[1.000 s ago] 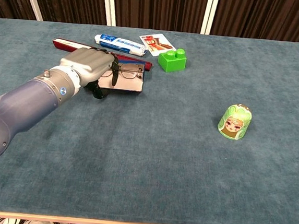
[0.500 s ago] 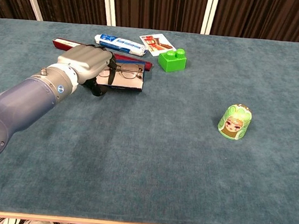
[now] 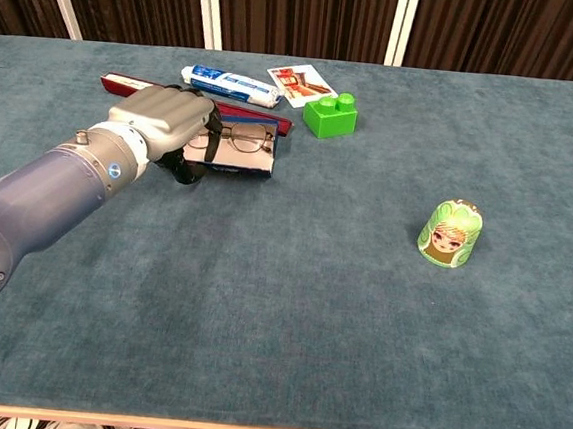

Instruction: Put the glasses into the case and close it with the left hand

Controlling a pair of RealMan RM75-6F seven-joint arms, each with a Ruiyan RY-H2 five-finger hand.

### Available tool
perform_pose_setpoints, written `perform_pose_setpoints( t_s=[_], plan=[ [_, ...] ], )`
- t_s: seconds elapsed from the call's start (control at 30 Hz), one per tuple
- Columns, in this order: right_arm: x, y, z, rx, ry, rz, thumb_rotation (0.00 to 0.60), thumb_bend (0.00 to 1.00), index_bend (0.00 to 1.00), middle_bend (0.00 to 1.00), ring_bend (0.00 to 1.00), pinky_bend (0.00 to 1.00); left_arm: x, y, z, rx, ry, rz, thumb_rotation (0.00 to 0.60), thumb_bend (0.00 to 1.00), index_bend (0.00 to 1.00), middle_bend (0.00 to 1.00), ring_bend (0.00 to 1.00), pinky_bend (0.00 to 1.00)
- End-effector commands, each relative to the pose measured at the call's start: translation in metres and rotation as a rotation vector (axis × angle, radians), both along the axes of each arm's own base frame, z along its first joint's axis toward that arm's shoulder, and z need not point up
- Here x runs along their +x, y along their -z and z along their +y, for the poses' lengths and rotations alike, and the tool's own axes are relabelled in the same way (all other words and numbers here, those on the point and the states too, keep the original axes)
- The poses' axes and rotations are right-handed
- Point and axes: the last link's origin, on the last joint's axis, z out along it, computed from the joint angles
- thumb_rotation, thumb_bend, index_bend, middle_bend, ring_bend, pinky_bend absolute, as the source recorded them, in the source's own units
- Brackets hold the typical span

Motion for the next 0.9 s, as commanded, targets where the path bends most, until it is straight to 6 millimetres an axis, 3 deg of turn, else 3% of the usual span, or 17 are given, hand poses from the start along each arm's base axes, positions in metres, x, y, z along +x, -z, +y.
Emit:
perform_pose_setpoints(
  t_s=[0.03,0.53,0.9],
  plan=[
    [0.0,0.0,0.0,0.001,0.0,-0.001,0.6,0.11,0.0,0.0,0.0,0.17,-0.004,-0.008,-0.004,0.005,-0.002,-0.01,0.6,0.46,0.55,0.17,0.04,0.06],
    [0.0,0.0,0.0,0.002,0.002,-0.005,0.6,0.11,0.0,0.0,0.0,0.17,-0.026,-0.046,-0.03,-0.035,-0.029,-0.019,0.6,0.46,0.55,0.16,0.04,0.05],
    [0.0,0.0,0.0,0.008,0.01,-0.014,0.6,0.12,0.0,0.0,0.0,0.17,-0.011,-0.053,-0.012,-0.007,-0.01,0.028,0.6,0.46,0.56,0.16,0.04,0.03]
  ],
)
